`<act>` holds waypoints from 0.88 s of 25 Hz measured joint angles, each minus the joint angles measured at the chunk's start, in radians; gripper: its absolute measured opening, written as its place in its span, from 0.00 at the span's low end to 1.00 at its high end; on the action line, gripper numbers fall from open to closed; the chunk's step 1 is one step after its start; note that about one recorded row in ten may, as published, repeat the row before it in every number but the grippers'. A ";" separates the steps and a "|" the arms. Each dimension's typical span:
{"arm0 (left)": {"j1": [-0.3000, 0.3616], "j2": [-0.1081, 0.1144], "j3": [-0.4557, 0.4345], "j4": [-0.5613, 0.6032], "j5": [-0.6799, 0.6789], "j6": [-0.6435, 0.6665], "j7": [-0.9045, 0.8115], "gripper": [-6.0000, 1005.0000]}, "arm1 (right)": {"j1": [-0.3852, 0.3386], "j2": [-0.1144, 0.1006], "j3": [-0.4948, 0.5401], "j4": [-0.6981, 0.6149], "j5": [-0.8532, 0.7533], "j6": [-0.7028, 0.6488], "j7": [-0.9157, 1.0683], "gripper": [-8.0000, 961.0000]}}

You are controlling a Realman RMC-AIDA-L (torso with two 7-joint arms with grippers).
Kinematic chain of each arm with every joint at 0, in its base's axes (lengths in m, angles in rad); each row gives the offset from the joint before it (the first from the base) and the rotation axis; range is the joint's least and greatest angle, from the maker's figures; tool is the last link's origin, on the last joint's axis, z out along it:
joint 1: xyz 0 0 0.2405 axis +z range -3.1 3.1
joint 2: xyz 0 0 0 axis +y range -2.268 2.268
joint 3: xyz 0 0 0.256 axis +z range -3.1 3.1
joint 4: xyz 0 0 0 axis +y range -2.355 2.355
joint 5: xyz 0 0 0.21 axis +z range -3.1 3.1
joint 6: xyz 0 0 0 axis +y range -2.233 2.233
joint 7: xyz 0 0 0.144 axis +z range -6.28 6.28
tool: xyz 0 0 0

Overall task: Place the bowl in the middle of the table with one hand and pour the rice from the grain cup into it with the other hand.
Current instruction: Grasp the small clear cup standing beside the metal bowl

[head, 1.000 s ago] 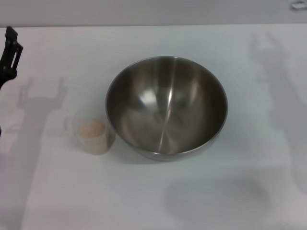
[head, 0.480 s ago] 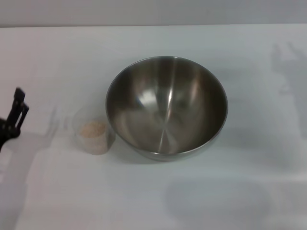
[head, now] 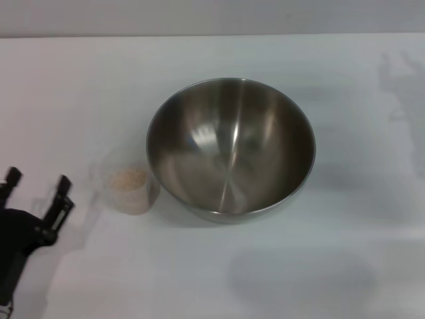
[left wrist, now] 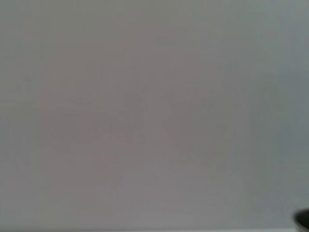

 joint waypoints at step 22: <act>-0.085 -0.003 0.034 0.001 -0.008 -0.155 0.009 0.81 | -0.003 -0.008 0.013 0.009 -0.003 -0.009 -0.010 0.42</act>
